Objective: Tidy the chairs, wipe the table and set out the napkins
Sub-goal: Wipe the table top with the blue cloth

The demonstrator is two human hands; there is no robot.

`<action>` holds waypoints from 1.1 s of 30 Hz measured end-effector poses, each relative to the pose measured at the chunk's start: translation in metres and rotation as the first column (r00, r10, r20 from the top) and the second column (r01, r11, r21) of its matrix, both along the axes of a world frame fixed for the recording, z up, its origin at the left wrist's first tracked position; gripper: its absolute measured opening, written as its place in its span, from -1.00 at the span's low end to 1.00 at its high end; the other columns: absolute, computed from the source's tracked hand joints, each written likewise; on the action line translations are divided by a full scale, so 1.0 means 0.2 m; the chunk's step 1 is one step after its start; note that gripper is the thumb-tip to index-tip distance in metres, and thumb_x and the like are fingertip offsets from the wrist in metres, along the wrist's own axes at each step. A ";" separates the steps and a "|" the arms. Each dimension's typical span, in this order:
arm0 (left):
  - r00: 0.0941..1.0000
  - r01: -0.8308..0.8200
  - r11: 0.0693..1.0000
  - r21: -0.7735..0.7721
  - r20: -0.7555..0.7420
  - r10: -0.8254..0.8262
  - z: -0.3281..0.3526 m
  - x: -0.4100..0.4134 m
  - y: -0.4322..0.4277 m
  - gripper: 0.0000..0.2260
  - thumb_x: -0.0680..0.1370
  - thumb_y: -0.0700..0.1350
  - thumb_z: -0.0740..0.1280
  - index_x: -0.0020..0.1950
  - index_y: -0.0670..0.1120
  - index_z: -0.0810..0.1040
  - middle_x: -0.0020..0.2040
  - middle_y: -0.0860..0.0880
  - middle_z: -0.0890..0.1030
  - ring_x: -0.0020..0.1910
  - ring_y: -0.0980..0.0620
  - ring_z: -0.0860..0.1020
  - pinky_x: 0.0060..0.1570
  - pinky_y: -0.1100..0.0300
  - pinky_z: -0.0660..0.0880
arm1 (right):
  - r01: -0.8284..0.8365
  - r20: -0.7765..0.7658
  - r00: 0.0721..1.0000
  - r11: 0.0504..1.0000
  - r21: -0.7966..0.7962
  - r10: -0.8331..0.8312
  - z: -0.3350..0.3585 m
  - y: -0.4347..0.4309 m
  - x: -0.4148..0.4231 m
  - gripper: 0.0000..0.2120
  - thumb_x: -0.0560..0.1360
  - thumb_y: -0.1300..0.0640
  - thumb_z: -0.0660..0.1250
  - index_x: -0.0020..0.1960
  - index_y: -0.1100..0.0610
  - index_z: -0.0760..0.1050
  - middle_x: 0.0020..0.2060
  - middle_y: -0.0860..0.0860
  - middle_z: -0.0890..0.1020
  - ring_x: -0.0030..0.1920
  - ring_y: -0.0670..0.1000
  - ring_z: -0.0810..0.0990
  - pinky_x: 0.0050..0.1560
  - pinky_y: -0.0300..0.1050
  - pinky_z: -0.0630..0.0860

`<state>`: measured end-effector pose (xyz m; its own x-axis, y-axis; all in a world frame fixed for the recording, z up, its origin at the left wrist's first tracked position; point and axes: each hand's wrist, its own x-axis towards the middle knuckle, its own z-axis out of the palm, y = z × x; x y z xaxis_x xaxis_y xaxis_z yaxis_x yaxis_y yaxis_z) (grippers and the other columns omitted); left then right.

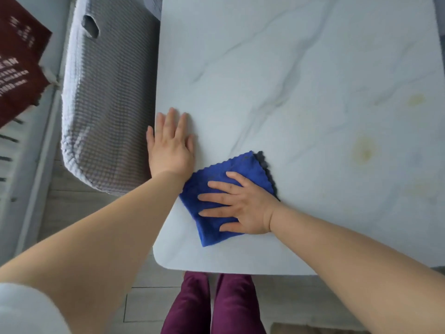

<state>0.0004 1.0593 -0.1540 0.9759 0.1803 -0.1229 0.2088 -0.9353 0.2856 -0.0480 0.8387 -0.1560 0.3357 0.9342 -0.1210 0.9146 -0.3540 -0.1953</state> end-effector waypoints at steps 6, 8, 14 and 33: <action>0.999 -0.017 1.000 -0.019 -0.036 0.017 0.01 0.01 0.00 -0.54 0.61 0.04 0.03 0.52 0.03 0.22 0.55 -0.01 0.16 0.54 -0.10 0.06 0.47 -0.09 0.02 | 0.062 0.053 0.997 0.997 0.039 -0.064 -0.01 0.01 0.58 -0.51 0.54 -0.22 0.13 0.44 -0.16 0.33 0.47 -0.11 0.33 0.50 0.07 0.23 0.46 0.23 0.01; 0.999 -0.005 1.000 -0.007 -0.037 0.005 0.01 0.01 0.01 -0.52 0.59 0.07 0.01 0.50 0.01 0.26 0.53 -0.05 0.21 0.52 -0.14 0.12 0.43 -0.13 0.11 | 0.076 0.090 0.993 0.997 0.013 -0.077 0.00 0.02 0.81 -0.51 0.55 -0.23 0.08 0.45 -0.16 0.31 0.48 -0.10 0.32 0.49 0.09 0.24 0.45 0.22 0.00; 0.999 -0.010 0.999 0.032 -0.041 0.011 0.02 0.03 0.01 -0.53 0.60 0.07 0.03 0.49 -0.03 0.30 0.51 -0.08 0.26 0.51 -0.17 0.16 0.43 -0.12 0.11 | 0.251 0.117 0.965 0.952 -0.177 -0.233 0.09 0.11 1.59 -0.38 0.50 -0.31 -0.20 0.53 -0.21 0.08 0.55 -0.13 0.10 0.56 0.04 0.02 0.49 0.16 -0.14; 0.999 -0.026 0.998 0.059 -0.029 0.028 0.01 0.04 -0.01 -0.50 0.59 0.10 -0.02 0.50 -0.01 0.26 0.53 -0.06 0.24 0.52 -0.14 0.13 0.45 -0.12 0.12 | 0.592 0.143 0.806 0.785 -0.184 -0.574 0.07 0.12 1.25 -0.41 0.51 -0.40 -0.19 0.50 -0.32 -0.19 0.56 -0.08 -0.21 0.55 0.04 -0.23 0.44 0.33 -0.21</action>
